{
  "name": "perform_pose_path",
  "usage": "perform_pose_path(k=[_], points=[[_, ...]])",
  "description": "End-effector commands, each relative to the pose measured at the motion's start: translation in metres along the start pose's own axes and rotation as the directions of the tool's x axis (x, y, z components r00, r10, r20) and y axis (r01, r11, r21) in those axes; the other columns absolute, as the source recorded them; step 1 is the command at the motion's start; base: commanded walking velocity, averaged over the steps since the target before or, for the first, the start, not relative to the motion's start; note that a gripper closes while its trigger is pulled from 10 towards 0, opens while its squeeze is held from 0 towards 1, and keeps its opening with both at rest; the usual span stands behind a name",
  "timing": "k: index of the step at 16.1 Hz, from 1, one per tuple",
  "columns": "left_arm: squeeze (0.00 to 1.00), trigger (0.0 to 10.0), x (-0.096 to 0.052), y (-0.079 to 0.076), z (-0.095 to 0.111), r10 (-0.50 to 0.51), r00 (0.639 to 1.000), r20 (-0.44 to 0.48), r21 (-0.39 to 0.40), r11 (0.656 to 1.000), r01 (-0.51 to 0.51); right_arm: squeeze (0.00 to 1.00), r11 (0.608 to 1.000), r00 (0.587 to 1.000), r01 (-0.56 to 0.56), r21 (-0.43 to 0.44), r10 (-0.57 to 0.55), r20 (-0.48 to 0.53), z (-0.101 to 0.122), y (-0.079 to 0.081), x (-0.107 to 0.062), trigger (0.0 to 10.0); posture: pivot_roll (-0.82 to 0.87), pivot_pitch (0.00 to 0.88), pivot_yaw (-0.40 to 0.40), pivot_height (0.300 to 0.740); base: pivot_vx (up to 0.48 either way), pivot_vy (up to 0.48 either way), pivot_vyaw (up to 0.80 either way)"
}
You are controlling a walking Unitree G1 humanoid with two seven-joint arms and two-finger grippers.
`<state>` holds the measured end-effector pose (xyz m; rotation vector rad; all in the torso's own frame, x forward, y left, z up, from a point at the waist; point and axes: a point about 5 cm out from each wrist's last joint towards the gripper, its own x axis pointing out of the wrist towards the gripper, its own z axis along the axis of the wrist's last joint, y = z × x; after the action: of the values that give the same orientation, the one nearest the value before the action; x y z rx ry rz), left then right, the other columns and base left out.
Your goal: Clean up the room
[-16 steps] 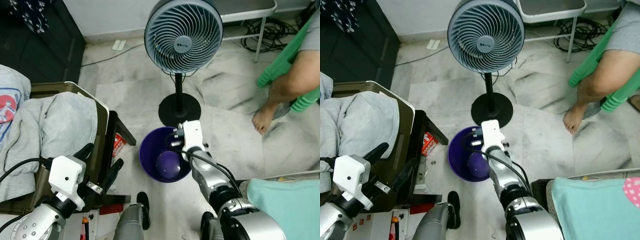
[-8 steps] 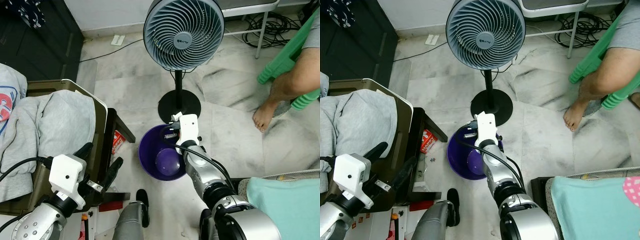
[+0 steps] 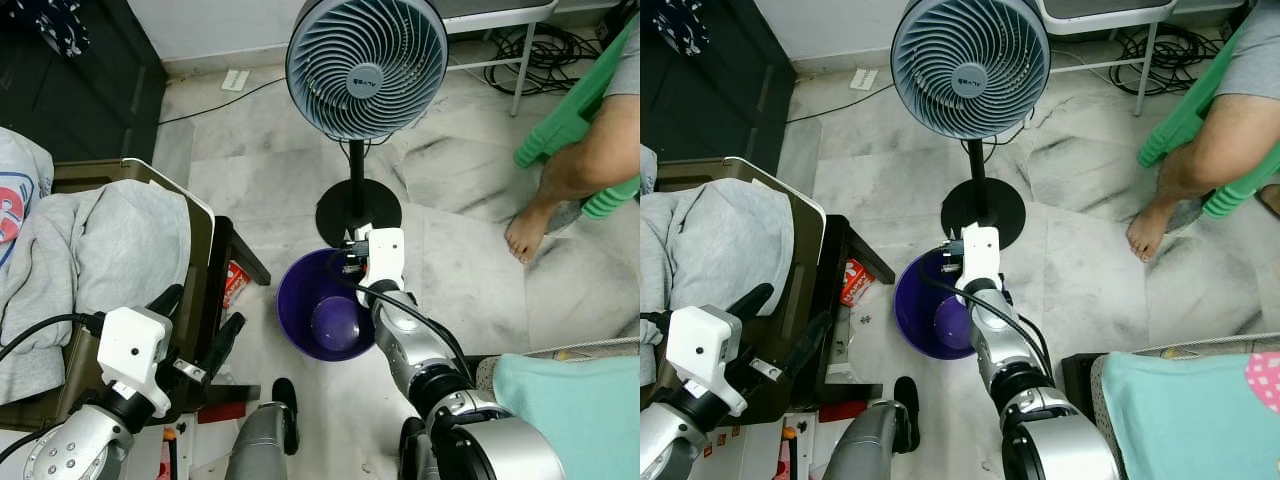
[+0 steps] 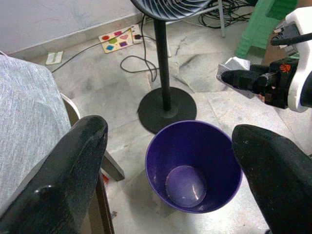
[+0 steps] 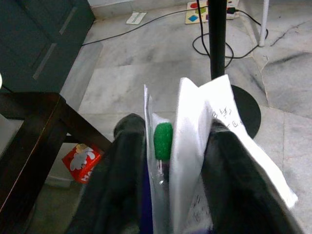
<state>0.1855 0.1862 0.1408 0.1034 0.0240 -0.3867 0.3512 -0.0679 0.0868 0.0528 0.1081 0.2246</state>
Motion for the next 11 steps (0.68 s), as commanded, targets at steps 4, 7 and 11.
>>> perform_pose_path(k=[4, 7, 11], points=[[0.0, 10.0, -0.0043, 0.0013, -0.0004, 0.021, 1.0, -0.02, 0.007, 1.0, -0.021, 1.0, 1.0, 1.0, -0.007, 0.015, 0.007, -0.014, -0.0055, 0.0051, -0.0019, 10.0, 0.33, 0.411, 0.162, 0.74, 0.0, 0.0, 0.0], [0.0, 10.0, -0.0025, 0.0015, -0.0002, 0.023, 1.0, -0.019, 0.007, 1.0, -0.023, 1.0, 1.0, 1.0, -0.002, 0.013, 0.002, -0.01, -0.0052, 0.0036, -0.002, 10.0, 0.32, 0.405, 0.163, 0.74, 0.0, 0.0, 0.0], [0.0, 10.0, 0.0046, -0.0023, -0.0025, 0.017, 1.0, -0.007, -0.004, 1.0, -0.017, 1.0, 1.0, 1.0, -0.017, 0.004, 0.017, 0.018, -0.0046, 0.0021, -0.0047, 10.0, 0.28, 0.375, 0.14, 0.74, 0.0, 0.0, 0.0]])
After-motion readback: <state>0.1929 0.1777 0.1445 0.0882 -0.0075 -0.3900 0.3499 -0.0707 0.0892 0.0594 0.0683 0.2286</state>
